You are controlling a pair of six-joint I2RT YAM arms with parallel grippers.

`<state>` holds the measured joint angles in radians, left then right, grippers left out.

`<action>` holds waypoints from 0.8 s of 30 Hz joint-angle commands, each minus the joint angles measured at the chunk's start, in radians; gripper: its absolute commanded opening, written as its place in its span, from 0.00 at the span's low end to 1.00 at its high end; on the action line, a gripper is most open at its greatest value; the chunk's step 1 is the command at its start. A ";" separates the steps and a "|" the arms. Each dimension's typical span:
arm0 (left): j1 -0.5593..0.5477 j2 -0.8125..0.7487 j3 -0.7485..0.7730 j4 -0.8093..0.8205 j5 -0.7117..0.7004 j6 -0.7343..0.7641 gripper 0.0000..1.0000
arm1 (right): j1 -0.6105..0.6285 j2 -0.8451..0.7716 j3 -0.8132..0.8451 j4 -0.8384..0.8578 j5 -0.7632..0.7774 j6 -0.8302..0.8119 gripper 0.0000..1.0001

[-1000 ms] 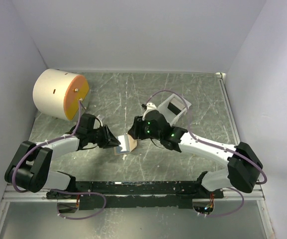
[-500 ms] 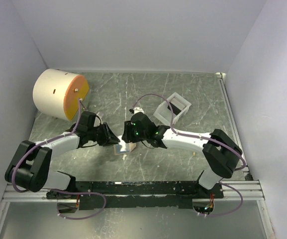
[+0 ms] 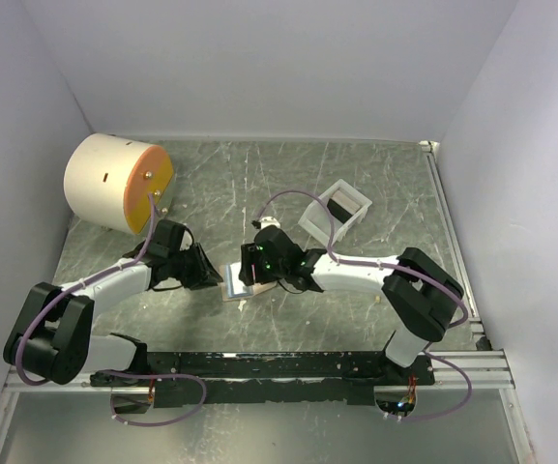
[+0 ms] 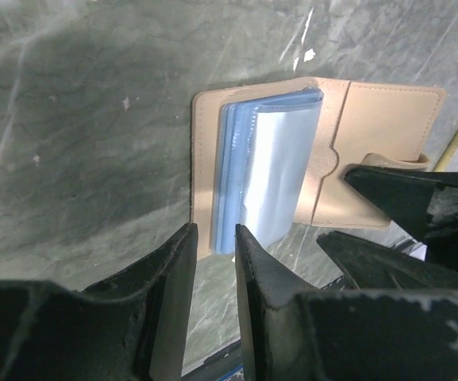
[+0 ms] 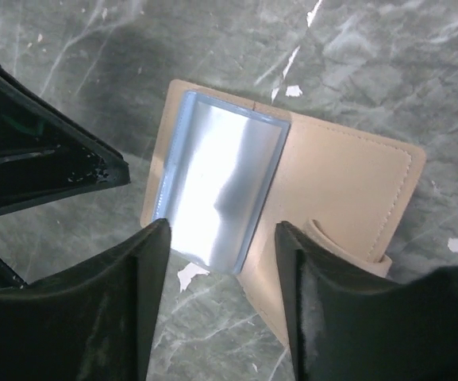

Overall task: Put the credit cards into the card holder
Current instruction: Open the card holder at the center of the board.

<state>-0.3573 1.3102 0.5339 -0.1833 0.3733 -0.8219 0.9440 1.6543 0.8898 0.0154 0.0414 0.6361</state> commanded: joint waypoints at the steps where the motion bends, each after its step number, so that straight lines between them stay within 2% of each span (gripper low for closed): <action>1: -0.003 -0.004 0.017 -0.040 -0.044 0.023 0.37 | 0.008 0.023 0.017 0.042 -0.002 0.016 0.61; 4: -0.001 -0.008 -0.003 -0.026 -0.020 0.012 0.37 | 0.022 0.058 0.057 -0.003 0.033 0.000 0.67; 24: 0.081 -0.200 -0.027 -0.158 -0.087 -0.003 0.37 | 0.120 0.239 0.246 -0.200 0.287 -0.038 0.75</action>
<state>-0.2890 1.1465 0.5140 -0.3050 0.3164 -0.8200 1.0489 1.8542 1.0973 -0.1230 0.2340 0.6155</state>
